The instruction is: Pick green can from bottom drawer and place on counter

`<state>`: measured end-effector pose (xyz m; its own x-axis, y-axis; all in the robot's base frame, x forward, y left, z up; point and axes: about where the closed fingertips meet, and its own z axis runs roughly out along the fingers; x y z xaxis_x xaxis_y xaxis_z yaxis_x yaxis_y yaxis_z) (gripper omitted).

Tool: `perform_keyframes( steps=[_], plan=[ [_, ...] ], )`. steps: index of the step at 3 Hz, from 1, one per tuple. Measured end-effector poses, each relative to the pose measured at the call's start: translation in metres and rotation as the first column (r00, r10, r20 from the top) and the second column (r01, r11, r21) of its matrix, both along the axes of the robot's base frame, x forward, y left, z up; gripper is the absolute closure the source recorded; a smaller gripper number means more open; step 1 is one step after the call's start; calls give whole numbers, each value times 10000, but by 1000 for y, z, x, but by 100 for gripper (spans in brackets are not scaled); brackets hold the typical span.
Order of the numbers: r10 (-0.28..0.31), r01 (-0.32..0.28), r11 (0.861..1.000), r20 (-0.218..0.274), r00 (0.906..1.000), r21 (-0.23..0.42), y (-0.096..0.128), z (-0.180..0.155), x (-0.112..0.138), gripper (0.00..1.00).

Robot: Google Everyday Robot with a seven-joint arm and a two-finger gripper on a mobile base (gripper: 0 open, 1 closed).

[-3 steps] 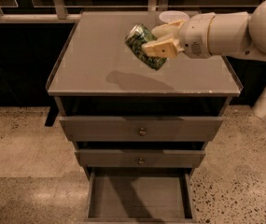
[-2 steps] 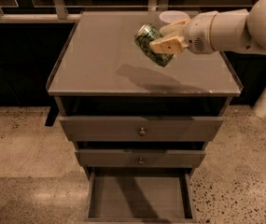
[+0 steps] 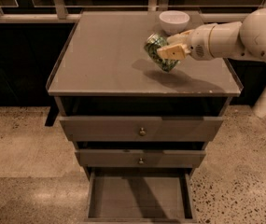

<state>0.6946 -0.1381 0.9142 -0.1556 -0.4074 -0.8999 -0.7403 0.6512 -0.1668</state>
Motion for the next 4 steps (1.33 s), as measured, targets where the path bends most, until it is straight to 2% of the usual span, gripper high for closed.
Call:
perform_keyframes(
  steps=[1, 2, 4],
  plan=[
    [1, -2, 10000, 50, 10000, 13, -1, -7, 4, 100],
    [2, -2, 10000, 50, 10000, 13, -1, -7, 4, 81],
    [3, -3, 10000, 49, 10000, 13, -1, -7, 4, 35]
  ],
)
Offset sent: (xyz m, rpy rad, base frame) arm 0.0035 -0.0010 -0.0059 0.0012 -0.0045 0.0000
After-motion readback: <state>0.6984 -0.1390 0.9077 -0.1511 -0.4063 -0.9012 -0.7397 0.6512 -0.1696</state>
